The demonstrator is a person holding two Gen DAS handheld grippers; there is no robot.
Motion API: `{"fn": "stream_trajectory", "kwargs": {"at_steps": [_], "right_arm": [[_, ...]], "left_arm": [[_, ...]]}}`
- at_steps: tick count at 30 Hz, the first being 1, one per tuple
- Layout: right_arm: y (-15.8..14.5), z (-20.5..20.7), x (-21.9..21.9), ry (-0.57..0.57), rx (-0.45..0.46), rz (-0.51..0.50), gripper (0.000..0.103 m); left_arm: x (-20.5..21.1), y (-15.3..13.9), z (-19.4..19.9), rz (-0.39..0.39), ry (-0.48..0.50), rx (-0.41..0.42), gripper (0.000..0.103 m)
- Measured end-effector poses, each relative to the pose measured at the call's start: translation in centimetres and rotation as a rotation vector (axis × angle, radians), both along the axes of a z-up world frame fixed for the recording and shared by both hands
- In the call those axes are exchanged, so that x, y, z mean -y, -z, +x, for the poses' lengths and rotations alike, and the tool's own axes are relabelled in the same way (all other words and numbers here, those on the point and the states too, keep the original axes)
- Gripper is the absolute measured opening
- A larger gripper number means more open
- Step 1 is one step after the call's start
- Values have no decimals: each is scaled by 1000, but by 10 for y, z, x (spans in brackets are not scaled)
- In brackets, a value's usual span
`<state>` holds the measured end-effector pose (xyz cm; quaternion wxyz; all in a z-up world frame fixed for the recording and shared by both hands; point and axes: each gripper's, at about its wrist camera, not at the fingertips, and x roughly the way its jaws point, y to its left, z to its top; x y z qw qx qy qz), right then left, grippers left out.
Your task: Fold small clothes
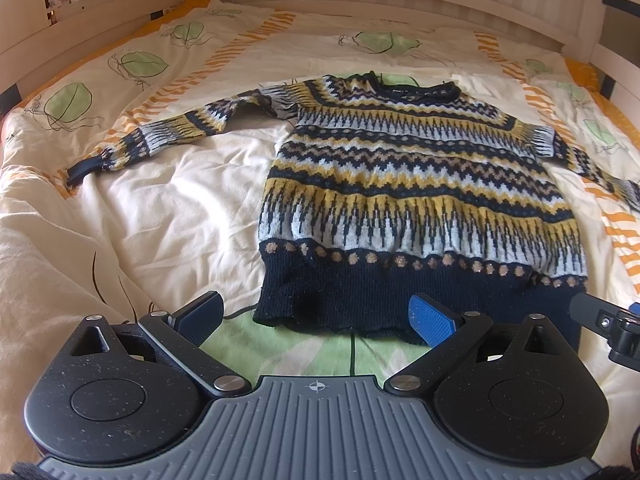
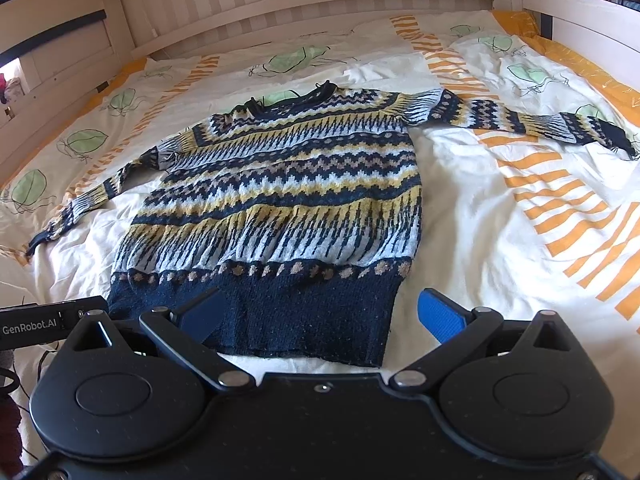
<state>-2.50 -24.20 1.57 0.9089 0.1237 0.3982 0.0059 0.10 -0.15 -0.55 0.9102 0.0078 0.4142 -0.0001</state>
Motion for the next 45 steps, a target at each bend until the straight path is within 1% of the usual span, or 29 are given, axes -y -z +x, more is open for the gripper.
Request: {"fn": "stream_trajectory", "kwargs": {"at_steps": [27, 45], "right_arm": [[3, 3, -1, -7, -20, 30, 102], [14, 13, 5, -3, -58, 74, 102]], "left_arm": [[4, 7, 1, 2, -2, -9, 101], [5, 14, 13, -4, 14, -46, 101]]}}
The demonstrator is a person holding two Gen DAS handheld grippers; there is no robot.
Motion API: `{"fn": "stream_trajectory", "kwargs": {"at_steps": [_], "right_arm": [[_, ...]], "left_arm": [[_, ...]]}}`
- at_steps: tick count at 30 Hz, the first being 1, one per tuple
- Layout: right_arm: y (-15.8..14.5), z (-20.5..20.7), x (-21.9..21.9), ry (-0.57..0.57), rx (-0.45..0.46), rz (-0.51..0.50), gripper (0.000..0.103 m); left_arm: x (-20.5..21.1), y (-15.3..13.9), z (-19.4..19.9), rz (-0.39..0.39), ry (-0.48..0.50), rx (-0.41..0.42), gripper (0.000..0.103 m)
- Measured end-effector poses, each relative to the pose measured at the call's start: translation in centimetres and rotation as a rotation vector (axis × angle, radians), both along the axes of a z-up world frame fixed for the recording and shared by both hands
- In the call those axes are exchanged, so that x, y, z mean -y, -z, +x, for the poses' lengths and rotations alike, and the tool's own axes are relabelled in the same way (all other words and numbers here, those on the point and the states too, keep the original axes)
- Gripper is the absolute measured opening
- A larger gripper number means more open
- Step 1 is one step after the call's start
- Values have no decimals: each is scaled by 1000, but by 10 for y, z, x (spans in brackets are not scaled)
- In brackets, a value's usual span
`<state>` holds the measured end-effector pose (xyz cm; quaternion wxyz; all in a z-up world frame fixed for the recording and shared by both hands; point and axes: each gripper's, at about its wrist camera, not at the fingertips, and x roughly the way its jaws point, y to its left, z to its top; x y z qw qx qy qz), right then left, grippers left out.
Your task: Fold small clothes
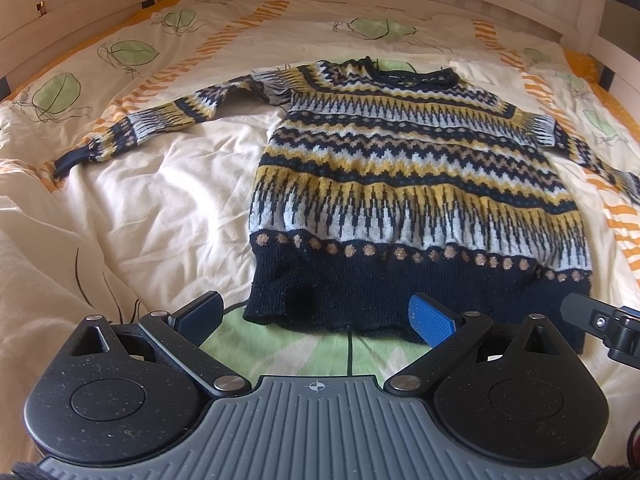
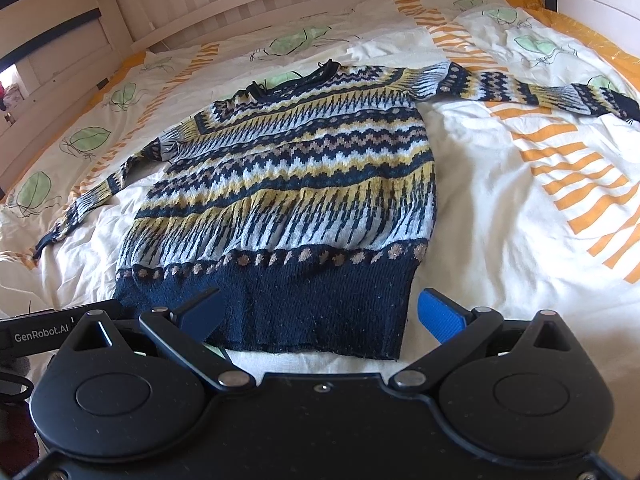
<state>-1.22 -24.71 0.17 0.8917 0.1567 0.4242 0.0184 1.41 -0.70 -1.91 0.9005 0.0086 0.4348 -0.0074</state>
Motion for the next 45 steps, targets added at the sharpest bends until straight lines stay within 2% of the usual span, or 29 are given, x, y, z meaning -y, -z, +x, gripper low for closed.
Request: {"fn": "stream_trajectory", "kwargs": {"at_steps": [8, 14, 22, 26, 32, 35, 39, 41, 45], "right_arm": [[3, 16, 13, 17, 13, 18, 102], [4, 40, 41, 52, 35, 48, 102], [3, 80, 113, 221, 25, 104, 102], [3, 102, 157, 330, 16, 81, 102], [5, 132, 223, 464, 43, -4, 102], [10, 145, 254, 537, 26, -59, 102], [17, 156, 295, 634, 23, -34, 100], [22, 159, 314, 676, 22, -22, 95], [34, 163, 346, 754, -1, -25, 94]], "left_arm": [[3, 2, 19, 10, 17, -4, 101], [8, 5, 42, 23, 36, -25, 101], [23, 5, 85, 25, 79, 14, 101], [34, 7, 114, 18, 94, 41, 101], [45, 10, 157, -65, 97, 93, 101], [52, 16, 178, -113, 85, 111, 101], [60, 27, 200, -171, 85, 117, 101], [67, 35, 209, -150, 73, 107, 101], [85, 50, 221, -39, 98, 100, 101]]}}
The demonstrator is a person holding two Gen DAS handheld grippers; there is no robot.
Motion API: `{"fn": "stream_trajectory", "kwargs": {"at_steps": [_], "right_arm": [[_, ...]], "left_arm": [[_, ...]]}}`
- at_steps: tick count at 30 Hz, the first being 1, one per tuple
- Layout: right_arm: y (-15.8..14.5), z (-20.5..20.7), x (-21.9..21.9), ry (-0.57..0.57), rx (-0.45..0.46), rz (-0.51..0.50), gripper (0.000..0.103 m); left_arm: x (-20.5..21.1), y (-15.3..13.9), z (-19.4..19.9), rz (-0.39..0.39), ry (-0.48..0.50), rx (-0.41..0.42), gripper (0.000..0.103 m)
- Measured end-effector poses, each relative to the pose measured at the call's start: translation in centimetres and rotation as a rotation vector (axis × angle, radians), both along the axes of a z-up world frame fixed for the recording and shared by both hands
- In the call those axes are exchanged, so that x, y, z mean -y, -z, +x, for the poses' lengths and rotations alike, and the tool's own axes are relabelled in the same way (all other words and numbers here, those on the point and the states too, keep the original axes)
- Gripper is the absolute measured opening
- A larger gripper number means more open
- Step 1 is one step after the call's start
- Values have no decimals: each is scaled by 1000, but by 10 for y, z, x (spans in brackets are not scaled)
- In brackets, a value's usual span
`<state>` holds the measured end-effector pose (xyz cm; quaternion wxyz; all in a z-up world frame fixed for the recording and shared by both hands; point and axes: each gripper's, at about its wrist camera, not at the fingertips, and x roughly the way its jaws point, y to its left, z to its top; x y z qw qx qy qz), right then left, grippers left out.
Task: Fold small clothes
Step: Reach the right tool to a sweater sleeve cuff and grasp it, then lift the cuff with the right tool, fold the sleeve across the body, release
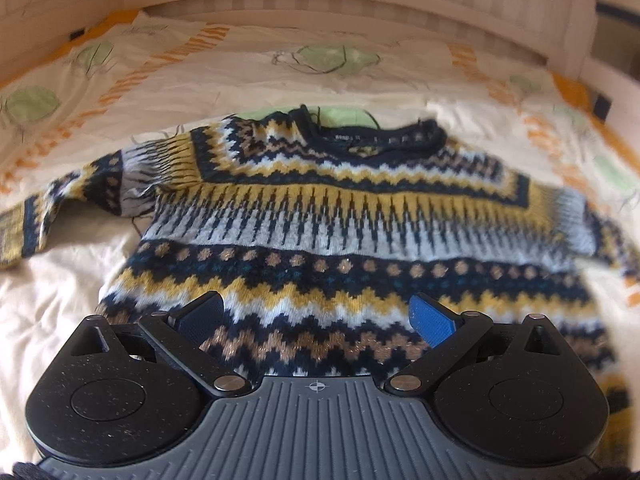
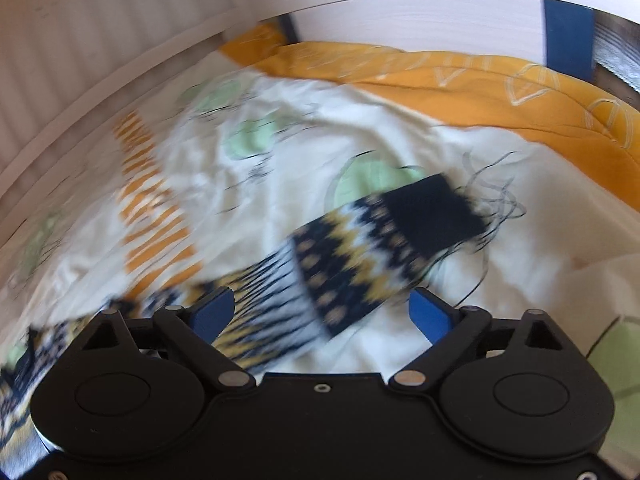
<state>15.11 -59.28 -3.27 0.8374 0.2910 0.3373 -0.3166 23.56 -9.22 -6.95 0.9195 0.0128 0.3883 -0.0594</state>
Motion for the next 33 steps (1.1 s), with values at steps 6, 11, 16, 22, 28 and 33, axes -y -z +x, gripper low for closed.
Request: {"fn": "stream_trajectory", "kwargs": {"at_steps": [6, 11, 16, 22, 28, 33], "right_arm": [[24, -9, 35, 84, -7, 89, 89], [32, -12, 48, 97, 56, 153, 88], [38, -2, 51, 69, 89, 155, 77], [49, 0, 56, 67, 138, 222, 56], [46, -10, 63, 125, 183, 250, 55], [44, -20, 70, 169, 224, 264, 55]], "left_arm": [[15, 31, 7, 114, 41, -14, 102], [2, 45, -5, 26, 23, 81, 103], [6, 46, -3, 48, 21, 86, 103], [7, 47, -3, 51, 20, 88, 103], [7, 47, -3, 51, 20, 88, 103], [7, 47, -3, 52, 20, 89, 103]]}}
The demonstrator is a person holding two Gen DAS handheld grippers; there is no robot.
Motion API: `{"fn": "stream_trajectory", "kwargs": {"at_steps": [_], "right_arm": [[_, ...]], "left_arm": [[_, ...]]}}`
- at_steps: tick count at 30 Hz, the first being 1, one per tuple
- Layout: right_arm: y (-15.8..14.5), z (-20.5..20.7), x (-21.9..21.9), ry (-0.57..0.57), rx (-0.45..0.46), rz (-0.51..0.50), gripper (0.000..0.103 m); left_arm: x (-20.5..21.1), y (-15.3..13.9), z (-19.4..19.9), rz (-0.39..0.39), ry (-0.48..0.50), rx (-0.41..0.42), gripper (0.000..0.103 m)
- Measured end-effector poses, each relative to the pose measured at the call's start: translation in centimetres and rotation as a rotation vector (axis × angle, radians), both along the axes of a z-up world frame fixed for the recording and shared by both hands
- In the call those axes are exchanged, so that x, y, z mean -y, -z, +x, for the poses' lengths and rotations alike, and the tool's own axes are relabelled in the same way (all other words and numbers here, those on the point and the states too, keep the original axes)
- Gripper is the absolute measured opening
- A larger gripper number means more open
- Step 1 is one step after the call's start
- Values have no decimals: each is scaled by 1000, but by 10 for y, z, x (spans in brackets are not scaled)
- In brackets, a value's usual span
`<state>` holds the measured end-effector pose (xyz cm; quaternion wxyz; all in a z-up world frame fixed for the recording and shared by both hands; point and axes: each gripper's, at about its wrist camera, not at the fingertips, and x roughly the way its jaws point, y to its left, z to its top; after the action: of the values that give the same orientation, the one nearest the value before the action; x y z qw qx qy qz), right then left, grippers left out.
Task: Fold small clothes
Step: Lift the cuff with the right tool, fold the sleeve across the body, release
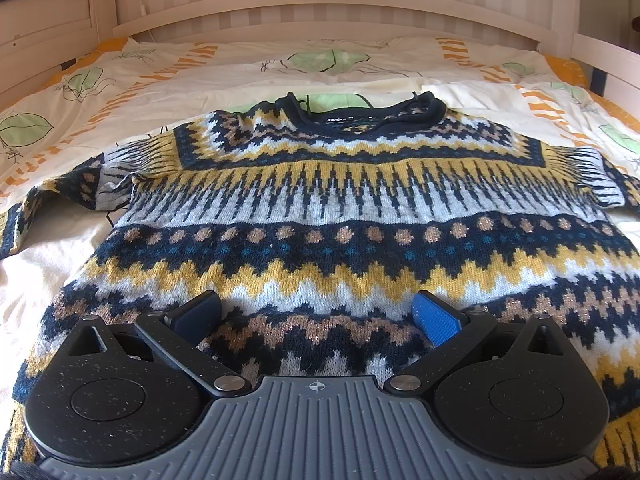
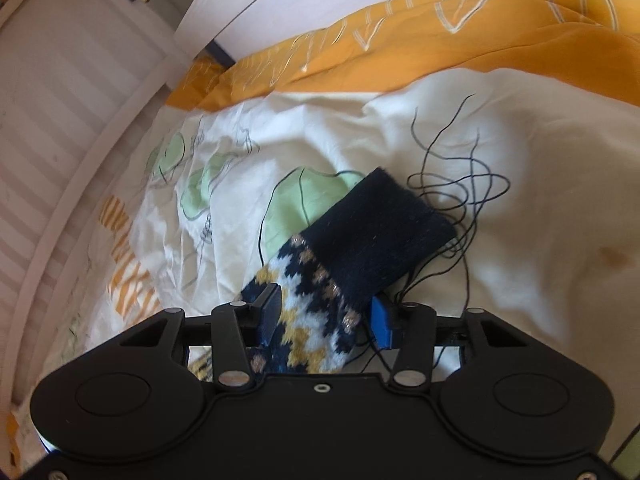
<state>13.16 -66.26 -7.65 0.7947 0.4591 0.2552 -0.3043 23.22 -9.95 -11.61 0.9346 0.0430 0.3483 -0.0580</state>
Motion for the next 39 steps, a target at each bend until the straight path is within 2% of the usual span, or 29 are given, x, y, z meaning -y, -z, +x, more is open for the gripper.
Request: {"fn": "stream_trajectory", "kwargs": {"at_steps": [5, 7, 8, 10, 11, 17, 24, 28, 30, 34, 39], "right_arm": [[1, -1, 1, 6, 7, 3, 53], [0, -1, 1, 9, 5, -10, 39], [0, -2, 1, 13, 6, -13, 37], [-2, -4, 1, 20, 20, -26, 19], [-4, -4, 0, 21, 23, -38, 17], [-30, 3, -10, -18, 62, -131, 15], [-76, 27, -53, -197, 128, -269, 14], [-88, 49, -92, -325, 129, -312, 13], [-92, 63, -116, -389, 116, -336, 13], [-100, 89, -165, -504, 143, -325, 13], [-118, 126, -242, -667, 182, -341, 13]], "left_arm": [[0, 0, 0, 0, 0, 0, 103], [0, 0, 0, -1, 0, 0, 103], [0, 0, 0, 0, 0, 0, 103], [0, -1, 0, -2, 0, 0, 103], [0, -1, 0, -3, 0, -1, 103], [-1, 0, 0, -6, 2, -4, 103], [-6, -12, 11, -18, 33, -81, 101], [-23, -33, 11, -48, 34, -86, 99], [-35, -47, 11, -37, 42, -78, 99], [-63, -70, 12, -3, 61, -67, 99], [-100, -84, 15, 17, 64, -62, 99]]}}
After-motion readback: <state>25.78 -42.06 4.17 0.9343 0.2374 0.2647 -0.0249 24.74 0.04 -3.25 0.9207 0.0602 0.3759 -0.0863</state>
